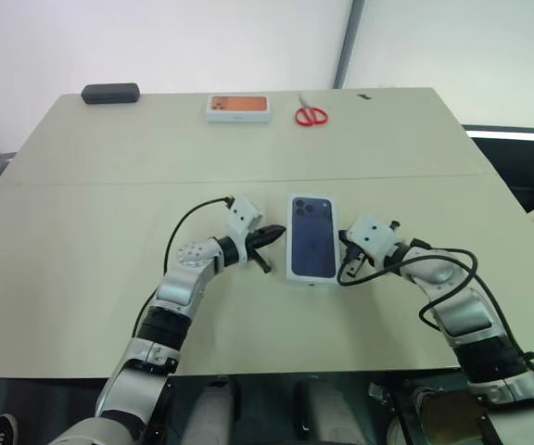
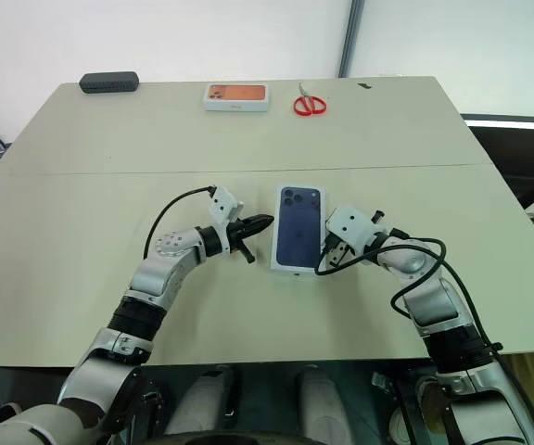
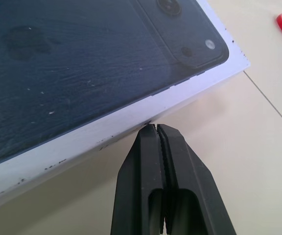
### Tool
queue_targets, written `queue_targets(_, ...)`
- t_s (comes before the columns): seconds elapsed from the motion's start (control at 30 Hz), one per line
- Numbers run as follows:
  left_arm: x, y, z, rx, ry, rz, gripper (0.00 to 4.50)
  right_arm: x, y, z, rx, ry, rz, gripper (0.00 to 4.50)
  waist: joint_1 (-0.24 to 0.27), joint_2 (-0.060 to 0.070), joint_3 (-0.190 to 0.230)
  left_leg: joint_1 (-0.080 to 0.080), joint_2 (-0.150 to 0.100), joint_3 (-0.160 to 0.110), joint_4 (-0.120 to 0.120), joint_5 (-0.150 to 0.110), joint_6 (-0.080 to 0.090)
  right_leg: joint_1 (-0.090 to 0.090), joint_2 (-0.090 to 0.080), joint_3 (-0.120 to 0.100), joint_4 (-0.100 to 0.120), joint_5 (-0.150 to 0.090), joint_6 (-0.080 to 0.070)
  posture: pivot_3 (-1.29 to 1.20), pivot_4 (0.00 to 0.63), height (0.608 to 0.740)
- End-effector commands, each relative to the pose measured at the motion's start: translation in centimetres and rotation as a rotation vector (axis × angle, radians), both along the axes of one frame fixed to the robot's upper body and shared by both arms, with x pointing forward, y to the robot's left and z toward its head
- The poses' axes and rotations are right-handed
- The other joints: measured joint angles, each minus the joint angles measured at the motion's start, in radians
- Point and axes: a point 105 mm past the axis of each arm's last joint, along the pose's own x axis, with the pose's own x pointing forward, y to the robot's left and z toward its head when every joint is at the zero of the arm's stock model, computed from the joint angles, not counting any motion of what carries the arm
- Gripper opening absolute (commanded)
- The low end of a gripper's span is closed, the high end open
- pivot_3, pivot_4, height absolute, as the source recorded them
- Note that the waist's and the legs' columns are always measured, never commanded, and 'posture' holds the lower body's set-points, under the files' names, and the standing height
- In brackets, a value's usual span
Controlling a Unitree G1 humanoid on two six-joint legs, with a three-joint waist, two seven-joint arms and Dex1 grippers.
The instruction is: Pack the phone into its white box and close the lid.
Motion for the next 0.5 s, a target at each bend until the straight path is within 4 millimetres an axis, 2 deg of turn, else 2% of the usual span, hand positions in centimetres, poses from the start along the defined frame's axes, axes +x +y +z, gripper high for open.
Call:
queue_targets(0.03, 0.1, 0.0, 0.5, -0.004, -0.025, 0.006, 0.00, 0.3, 0.1, 1.1, -0.017, -0.044, 0.014, 0.06, 0.001, 0.000, 0.000, 0.000, 0.000, 0.000, 0.000, 0.000, 0.000, 0.000, 0.000, 0.000, 0.000, 0.000, 0.000, 0.00, 0.150, 0.740)
queue_targets(0.13, 0.5, 0.7, 1.3, -0.031, -0.040, 0.035, 0.00, 1.0, -1.2, 2.0, -0.012, -0.082, -0.048, 0.06, 0.002, 0.000, 0.000, 0.000, 0.000, 0.000, 0.000, 0.000, 0.000, 0.000, 0.000, 0.000, 0.000, 0.000, 0.000, 0.00, 0.150, 0.740)
queue_targets(0.23, 1.1, 0.9, 2.7, -0.056, -0.080, 0.057, 0.00, 1.7, -1.8, 4.3, 0.060, -0.154, -0.087, 0.06, 0.002, 0.000, 0.000, 0.000, 0.000, 0.000, 0.000, 0.000, 0.000, 0.000, 0.000, 0.000, 0.000, 0.000, 0.000, 0.00, 0.150, 0.740)
queue_targets(0.33, 1.6, 0.5, 4.4, -0.111, -0.108, 0.063, 0.00, 1.9, -1.3, 5.9, 0.112, -0.199, -0.073, 0.06, 0.003, 0.000, 0.000, 0.000, 0.000, 0.000, 0.000, 0.000, 0.000, 0.000, 0.000, 0.000, 0.000, 0.000, 0.000, 0.00, 0.150, 0.740)
queue_targets(0.5, 2.8, 0.0, 7.3, -0.214, -0.168, 0.120, 0.00, 2.2, 0.6, 7.4, 0.179, -0.222, -0.026, 0.06, 0.003, 0.000, 0.000, 0.000, 0.000, 0.000, 0.000, 0.000, 0.000, 0.000, 0.000, 0.000, 0.000, 0.000, 0.000, 0.00, 0.150, 0.740)
